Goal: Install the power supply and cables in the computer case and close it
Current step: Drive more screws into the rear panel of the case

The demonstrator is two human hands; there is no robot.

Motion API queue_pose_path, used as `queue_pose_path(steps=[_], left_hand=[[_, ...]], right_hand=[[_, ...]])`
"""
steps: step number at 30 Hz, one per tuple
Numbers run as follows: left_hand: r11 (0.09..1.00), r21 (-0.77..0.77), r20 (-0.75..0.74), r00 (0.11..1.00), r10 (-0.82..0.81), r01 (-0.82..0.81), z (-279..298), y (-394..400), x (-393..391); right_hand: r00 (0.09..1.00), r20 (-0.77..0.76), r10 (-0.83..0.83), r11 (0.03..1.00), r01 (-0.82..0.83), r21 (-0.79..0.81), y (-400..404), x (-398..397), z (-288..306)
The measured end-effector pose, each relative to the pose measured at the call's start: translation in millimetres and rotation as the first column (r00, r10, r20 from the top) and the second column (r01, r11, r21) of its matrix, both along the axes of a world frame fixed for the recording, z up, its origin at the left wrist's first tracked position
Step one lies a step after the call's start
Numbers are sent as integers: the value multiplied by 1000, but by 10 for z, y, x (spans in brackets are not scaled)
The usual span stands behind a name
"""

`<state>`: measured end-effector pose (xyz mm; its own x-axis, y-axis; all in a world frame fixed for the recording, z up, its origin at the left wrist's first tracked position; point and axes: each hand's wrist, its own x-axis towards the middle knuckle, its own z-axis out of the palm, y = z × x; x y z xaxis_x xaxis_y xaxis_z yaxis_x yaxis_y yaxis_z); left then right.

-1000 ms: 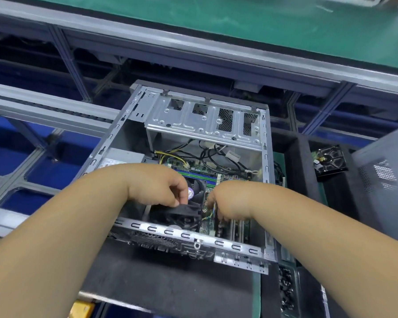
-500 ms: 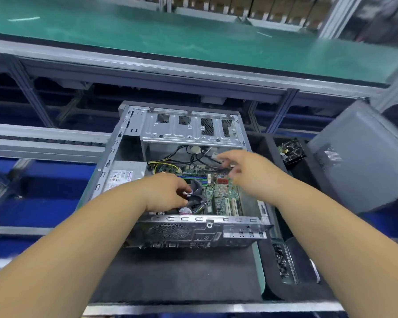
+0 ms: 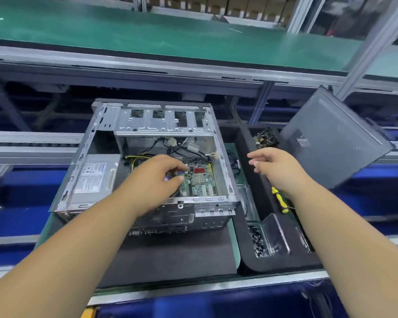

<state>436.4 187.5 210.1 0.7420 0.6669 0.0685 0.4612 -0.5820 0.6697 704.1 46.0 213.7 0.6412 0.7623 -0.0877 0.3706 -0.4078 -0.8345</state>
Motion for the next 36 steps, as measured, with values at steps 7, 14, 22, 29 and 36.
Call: queue_pose_path(steps=[7,14,22,29,36], left_hand=[[999,40,62,998,-21,18,-7,-444,413],[996,85,52,999,-12,8,-35,-789,953],[972,211,-48,994,-96,104,-142,-1034,1456],[911,396,-193,980,-38,113,-118,-954,1689],[897,391,-346,936,-64,206,-152,-874,1717]], right_hand=[[999,33,-25,989,30,-143,-290,508,-365],[990,-31,-140,930,121,-346,-576,908,-905],[990,119,-70,891,116,-438,-722,1069,-1246],[986,162,27,897,48,-439,-730,1159,-1456],[986,157,50,987,-25,-158,-684,1197,-1251]])
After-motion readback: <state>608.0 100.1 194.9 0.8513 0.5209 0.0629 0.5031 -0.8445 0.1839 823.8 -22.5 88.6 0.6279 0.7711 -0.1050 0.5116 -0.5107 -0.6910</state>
